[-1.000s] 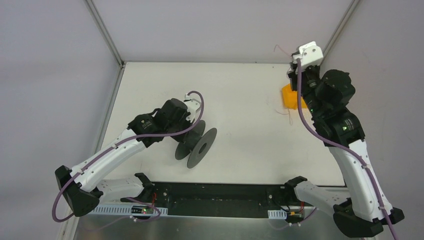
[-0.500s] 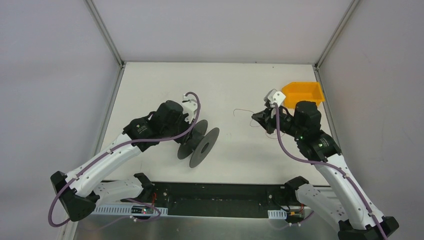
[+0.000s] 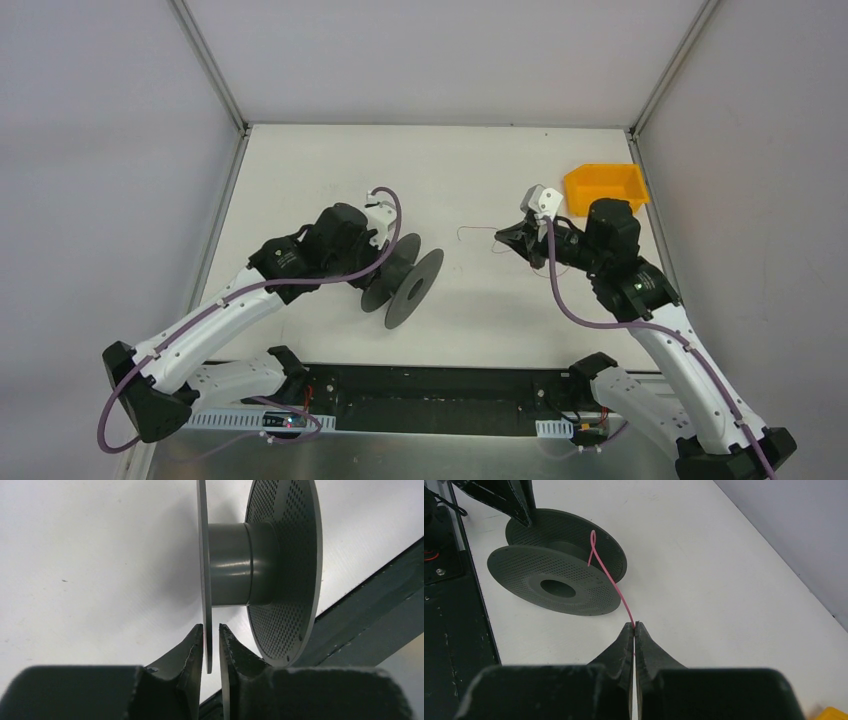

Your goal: Wrap the cables

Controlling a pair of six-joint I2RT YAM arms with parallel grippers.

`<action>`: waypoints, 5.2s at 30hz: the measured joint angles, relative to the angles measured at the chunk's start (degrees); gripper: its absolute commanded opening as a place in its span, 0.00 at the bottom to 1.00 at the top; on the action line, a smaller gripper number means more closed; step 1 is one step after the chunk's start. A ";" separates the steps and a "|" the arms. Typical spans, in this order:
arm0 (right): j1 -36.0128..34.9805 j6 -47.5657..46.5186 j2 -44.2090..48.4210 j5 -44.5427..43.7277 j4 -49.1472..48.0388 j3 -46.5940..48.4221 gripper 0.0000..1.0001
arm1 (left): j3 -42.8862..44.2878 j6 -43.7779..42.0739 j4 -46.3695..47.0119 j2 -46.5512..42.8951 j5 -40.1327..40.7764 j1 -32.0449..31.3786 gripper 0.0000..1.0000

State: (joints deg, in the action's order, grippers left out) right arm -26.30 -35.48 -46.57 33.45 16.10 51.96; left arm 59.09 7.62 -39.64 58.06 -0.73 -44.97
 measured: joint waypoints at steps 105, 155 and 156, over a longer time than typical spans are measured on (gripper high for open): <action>-9.62 -20.63 -31.69 7.21 -14.43 2.34 0.00 | -11.08 1.09 24.72 1.84 -15.63 5.33 0.51; -10.73 -5.64 -33.05 0.81 -16.68 2.97 0.00 | 0.13 -10.03 19.37 11.50 -34.86 17.81 0.64; -10.84 -5.64 -33.20 0.79 -16.68 2.97 0.00 | 0.13 -10.03 19.63 12.04 -35.04 17.81 0.63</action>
State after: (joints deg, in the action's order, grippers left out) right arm -37.15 -41.12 -79.77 34.24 -0.58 54.94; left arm 59.22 -2.42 -20.01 70.11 -35.77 -27.16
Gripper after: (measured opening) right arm 0.006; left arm 0.652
